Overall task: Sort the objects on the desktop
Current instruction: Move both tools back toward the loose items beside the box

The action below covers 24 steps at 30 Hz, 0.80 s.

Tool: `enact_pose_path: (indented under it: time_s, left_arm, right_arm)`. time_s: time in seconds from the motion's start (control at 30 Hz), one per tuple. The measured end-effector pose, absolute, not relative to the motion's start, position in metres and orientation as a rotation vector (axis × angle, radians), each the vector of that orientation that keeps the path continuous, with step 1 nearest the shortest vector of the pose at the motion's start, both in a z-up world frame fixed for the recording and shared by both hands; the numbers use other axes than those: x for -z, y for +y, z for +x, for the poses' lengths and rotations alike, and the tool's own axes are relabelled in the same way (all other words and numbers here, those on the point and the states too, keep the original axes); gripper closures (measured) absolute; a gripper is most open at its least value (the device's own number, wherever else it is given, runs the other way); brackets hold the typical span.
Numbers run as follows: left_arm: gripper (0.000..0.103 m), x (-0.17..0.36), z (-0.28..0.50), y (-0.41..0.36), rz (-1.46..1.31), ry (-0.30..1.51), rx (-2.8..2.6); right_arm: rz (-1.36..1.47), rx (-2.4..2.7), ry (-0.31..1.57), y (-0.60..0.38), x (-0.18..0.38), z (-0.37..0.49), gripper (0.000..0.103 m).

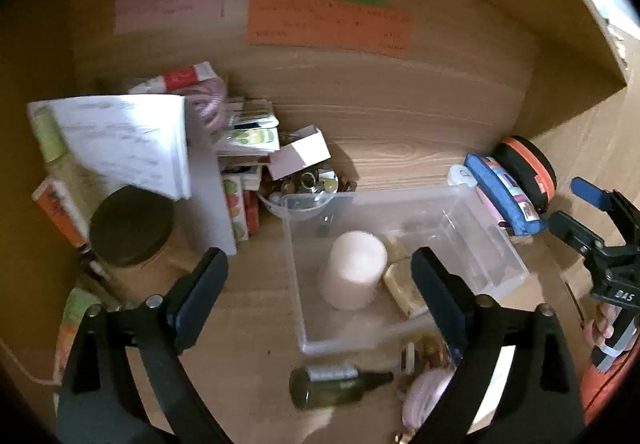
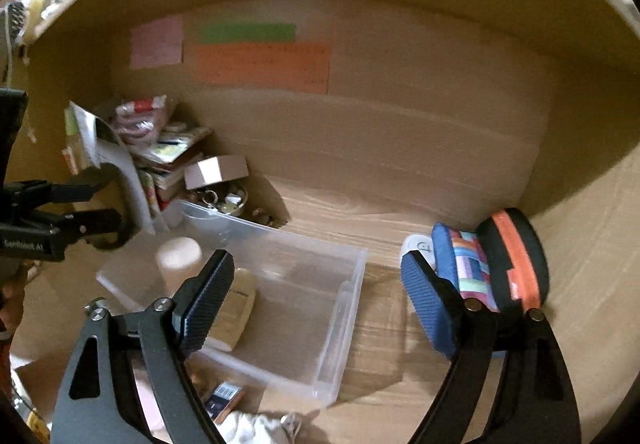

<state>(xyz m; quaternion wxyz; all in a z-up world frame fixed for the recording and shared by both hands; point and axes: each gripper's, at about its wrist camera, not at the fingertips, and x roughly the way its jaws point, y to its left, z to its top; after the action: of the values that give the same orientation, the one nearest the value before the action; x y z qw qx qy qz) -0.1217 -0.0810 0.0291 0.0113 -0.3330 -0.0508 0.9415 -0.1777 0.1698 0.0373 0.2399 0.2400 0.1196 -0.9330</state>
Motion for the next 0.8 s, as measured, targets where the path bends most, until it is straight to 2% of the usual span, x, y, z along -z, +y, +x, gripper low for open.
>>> enact_pose_path:
  time_s: [0.07,0.1,0.5,0.8]
  left_arm:
    - [0.007,-0.029,-0.111,-0.080,-1.030,-0.156,-2.939]
    - [0.007,-0.027,-0.105,-0.077,-1.027,-0.149,-2.936]
    - [0.007,0.018,-0.048,-0.053,-1.136,-0.058,-2.894]
    - [0.007,0.061,-0.023,-0.034,-1.262,-0.085,-2.773]
  right_arm:
    - [0.632,2.566,0.321,0.175,-0.040,-0.162,0.002]
    - [0.623,2.570,0.322,0.177,-0.040,-0.157,0.001]
    - [0.684,2.556,0.405,0.188,-0.007,-0.100,0.001]
    - [0.838,2.504,0.339,0.199,0.033,-0.086,0.001]
